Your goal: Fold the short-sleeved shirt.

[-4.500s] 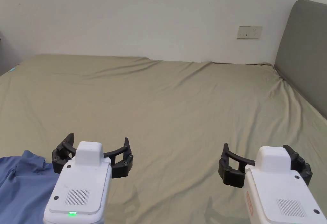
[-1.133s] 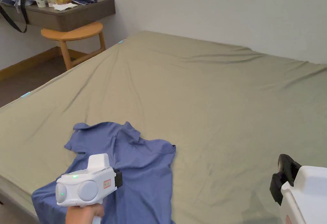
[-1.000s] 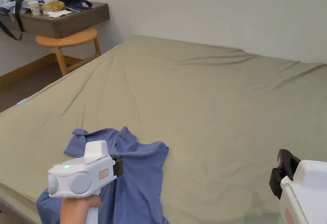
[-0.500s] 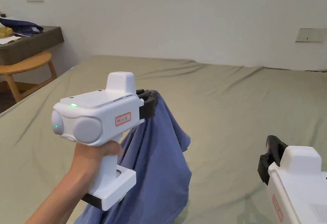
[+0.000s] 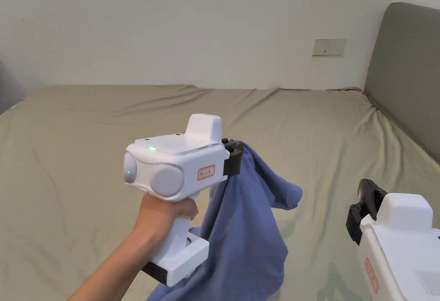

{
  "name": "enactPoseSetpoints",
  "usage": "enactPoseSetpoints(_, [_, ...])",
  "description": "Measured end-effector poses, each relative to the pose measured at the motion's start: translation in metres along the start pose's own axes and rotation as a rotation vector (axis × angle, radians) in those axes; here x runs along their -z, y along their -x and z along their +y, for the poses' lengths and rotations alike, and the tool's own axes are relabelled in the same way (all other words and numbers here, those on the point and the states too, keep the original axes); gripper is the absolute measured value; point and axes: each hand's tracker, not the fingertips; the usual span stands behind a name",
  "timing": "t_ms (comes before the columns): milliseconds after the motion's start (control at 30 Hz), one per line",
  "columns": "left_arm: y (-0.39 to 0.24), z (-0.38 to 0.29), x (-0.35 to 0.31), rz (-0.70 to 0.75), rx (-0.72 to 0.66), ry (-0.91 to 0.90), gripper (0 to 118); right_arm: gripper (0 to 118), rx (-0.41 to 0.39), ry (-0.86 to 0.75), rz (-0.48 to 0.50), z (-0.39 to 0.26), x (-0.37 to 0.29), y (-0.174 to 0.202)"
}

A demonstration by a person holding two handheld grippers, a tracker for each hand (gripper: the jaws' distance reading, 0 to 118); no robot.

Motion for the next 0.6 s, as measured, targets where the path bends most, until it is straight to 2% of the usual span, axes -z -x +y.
enactPoseSetpoints(133, [-0.007,-0.056,0.036,-0.034,-0.02,0.158,0,1,-0.002,0.018,-0.019,-0.008,-0.001,-0.008])
enactPoseSetpoints(467, [0.0,-0.207,0.102,0.044,-0.031,0.55,0,1,0.012,0.084,-0.001,-0.033,0.007,-0.001])
enactPoseSetpoints(600, [-0.002,-0.232,0.111,0.073,-0.012,0.591,2,1,-0.001,0.098,0.012,-0.036,0.007,0.002])
